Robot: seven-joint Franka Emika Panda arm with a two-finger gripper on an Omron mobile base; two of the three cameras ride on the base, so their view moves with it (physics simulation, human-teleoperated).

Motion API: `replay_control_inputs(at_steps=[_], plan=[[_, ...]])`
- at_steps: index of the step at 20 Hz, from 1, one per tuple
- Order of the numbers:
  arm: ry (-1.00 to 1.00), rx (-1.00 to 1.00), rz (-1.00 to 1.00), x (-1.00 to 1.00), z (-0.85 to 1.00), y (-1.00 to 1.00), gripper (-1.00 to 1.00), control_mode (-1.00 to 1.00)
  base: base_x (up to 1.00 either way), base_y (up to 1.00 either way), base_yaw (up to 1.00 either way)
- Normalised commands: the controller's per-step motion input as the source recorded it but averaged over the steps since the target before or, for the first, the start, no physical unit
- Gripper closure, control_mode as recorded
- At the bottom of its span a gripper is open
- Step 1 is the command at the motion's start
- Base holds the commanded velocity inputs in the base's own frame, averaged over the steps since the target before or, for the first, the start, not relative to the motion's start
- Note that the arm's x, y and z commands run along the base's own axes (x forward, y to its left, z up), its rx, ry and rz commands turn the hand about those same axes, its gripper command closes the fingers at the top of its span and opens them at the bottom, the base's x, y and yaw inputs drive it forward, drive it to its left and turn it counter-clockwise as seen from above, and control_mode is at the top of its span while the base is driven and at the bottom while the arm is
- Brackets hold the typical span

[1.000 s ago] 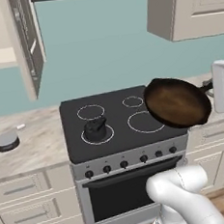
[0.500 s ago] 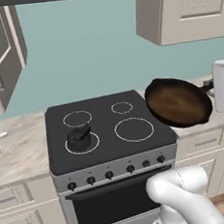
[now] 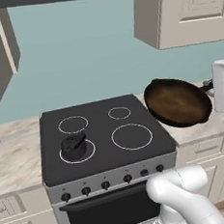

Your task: Pick the pan from the cabinet and place it on the stove. Then turn on the stove burner for the pan.

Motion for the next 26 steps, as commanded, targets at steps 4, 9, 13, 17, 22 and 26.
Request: replay_control_inputs(at_steps=[4,9,13,17,22,26], plan=[[0.0,0.0,0.0,0.0,0.0,0.0,1.0,1.0,0.35,-0.34,0.0],[0.0,0.0,0.0,0.0,0.0,0.0,1.0,1.0,0.25,-0.05,0.0],[0.0,0.0,0.0,0.0,0.0,0.0,1.0,1.0,0.31,0.0,0.0],[0.0,0.0,0.0,0.0,0.0,0.0,1.0,1.0,0.37,0.0,0.0],[0.0,0.0,0.0,0.0,0.0,0.0,1.0,1.0,0.39,0.0,0.0],[0.0,0.0,0.0,0.0,0.0,0.0,1.0,1.0,0.4,0.0,0.0]])
